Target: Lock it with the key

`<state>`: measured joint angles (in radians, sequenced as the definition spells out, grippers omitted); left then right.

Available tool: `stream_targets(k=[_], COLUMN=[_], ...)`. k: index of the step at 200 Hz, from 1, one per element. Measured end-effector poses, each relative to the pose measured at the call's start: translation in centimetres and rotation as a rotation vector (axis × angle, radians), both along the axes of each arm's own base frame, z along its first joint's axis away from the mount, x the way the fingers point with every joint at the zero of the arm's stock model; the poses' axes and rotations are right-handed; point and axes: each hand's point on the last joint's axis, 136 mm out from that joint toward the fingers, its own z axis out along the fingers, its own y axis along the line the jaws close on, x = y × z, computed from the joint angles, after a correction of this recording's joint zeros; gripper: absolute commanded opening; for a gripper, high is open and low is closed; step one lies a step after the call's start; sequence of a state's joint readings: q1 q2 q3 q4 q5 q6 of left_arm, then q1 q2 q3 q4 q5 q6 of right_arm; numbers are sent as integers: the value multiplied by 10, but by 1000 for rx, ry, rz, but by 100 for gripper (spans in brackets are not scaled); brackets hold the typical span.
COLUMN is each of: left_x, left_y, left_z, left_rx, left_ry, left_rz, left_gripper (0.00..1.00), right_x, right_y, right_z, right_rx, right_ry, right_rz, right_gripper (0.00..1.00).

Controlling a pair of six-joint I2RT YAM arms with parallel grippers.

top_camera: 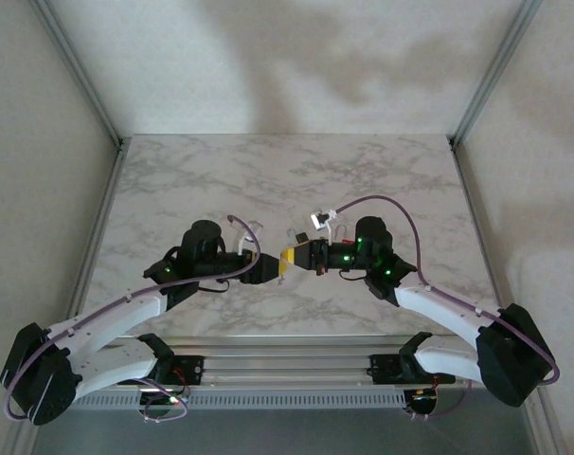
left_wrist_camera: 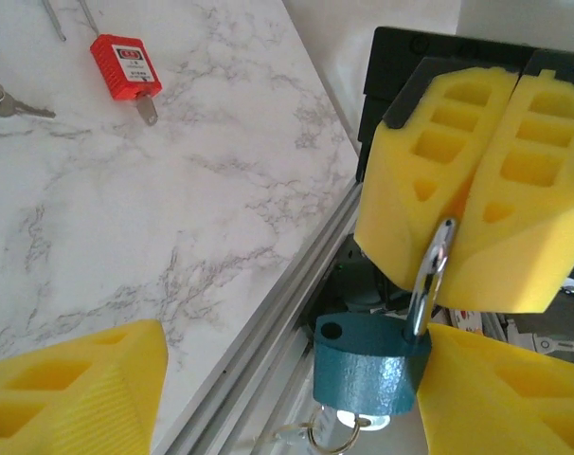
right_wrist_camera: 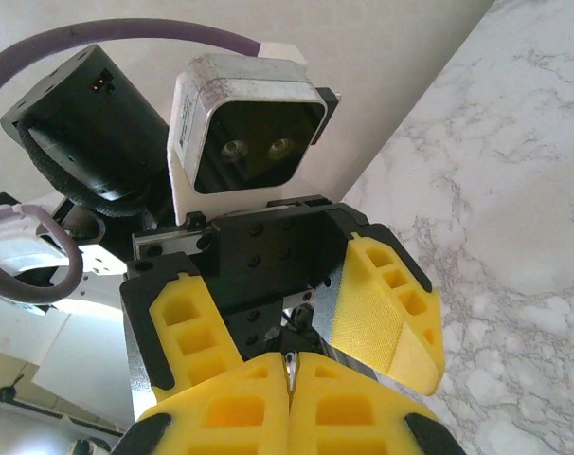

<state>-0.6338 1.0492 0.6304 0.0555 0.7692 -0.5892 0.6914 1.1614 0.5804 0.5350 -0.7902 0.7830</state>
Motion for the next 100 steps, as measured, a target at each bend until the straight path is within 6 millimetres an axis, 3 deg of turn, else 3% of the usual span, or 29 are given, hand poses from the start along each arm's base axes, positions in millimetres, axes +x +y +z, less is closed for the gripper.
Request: stream_targets(k=[100], left_x=[-4], left_y=[-8], left_z=[-6], left_rx=[12], left_ry=[7], left_rz=[-33], left_gripper=[47], right_x=[3], right_y=[2], right_z=[-10], right_rx=[-20], right_ry=[28], right_rz=[-1], right_gripper=[0])
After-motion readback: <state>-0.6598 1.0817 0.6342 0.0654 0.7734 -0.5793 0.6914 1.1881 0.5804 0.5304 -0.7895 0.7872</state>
